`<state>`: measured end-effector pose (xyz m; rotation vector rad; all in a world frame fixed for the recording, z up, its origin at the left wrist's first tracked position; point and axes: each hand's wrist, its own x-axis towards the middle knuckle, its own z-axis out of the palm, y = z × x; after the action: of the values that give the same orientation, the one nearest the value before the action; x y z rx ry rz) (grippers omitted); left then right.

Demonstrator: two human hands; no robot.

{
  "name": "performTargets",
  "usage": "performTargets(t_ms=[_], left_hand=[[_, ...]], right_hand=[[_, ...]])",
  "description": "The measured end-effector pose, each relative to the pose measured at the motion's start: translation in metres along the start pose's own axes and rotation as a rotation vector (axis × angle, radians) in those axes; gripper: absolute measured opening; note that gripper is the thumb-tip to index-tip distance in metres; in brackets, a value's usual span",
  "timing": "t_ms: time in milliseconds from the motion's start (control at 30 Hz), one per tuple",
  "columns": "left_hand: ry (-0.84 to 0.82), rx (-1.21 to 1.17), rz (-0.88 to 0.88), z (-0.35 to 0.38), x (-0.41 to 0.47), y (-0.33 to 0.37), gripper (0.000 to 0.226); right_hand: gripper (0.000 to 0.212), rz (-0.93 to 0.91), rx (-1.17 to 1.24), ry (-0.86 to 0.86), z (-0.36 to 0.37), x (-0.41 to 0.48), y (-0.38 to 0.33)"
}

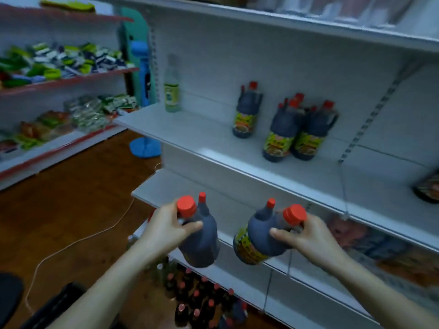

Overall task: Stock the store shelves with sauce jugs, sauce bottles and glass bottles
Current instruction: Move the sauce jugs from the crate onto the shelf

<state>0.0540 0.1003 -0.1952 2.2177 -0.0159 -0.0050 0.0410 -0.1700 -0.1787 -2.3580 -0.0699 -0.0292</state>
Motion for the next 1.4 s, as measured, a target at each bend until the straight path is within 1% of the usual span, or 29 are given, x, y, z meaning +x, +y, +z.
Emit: performTargets(t_ms=[67,200,267,333,400,500,600,700,833,933,1000,1100,1133,1200,1300,1333,1400], left_hand=[[0.0,-0.007,0.046,0.008,0.018,0.028,0.02],[0.04,0.017,0.172,0.016,0.061,0.079,0.025],[0.042,0.02,0.211,0.019,0.086,0.098,0.027],[0.039,-0.005,0.233,0.025,0.113,0.11,0.03],[0.045,-0.033,0.248,0.034,0.14,0.12,0.031],[0.048,-0.054,0.272,0.049,0.177,0.132,0.029],[0.04,-0.059,0.257,0.063,0.204,0.142,0.03],[0.034,-0.038,0.248,0.073,0.224,0.147,0.025],[0.036,-0.019,0.234,0.083,0.244,0.158,0.029],[0.041,0.022,0.209,0.093,0.256,0.167,0.027],[0.077,0.055,0.181,0.099,0.263,0.17,0.026],[0.162,0.112,0.143,0.105,0.268,0.172,0.031],[0.187,0.144,0.137,0.108,0.27,0.171,0.034],[0.236,0.21,0.14,0.114,0.27,0.168,0.038],[0.334,0.257,0.172,0.121,0.265,0.162,0.038],[0.371,0.268,0.184,0.122,0.262,0.159,0.039],[0.435,0.257,0.22,0.125,0.254,0.149,0.047]], right_hand=[[0.024,-0.012,0.001,0.035,-0.026,0.01,0.006],[0.032,-0.002,0.014,0.108,-0.065,0.038,0.014],[0.028,0.012,0.06,0.123,-0.082,0.055,0.017],[0.02,0.009,0.092,0.143,-0.096,0.07,0.018],[0.018,0.018,0.142,0.176,-0.108,0.087,0.021],[0.022,0.032,0.205,0.214,-0.122,0.111,0.03],[0.027,0.048,0.228,0.205,-0.135,0.136,0.038],[0.026,0.069,0.188,0.199,-0.147,0.163,0.048],[0.014,0.062,0.136,0.146,-0.16,0.198,0.061],[0.016,0.068,0.09,0.066,-0.169,0.222,0.069],[0.012,0.052,0.101,-0.008,-0.173,0.238,0.075],[0.011,0.007,0.075,-0.126,-0.182,0.261,0.079],[0.013,-0.002,0.073,-0.169,-0.184,0.267,0.08],[0.024,-0.008,0.066,-0.204,-0.184,0.278,0.087],[0.033,-0.016,0.126,-0.119,-0.18,0.28,0.1],[0.034,-0.014,0.188,-0.054,-0.177,0.276,0.107],[0.037,-0.02,0.362,0.137,-0.165,0.262,0.126]])
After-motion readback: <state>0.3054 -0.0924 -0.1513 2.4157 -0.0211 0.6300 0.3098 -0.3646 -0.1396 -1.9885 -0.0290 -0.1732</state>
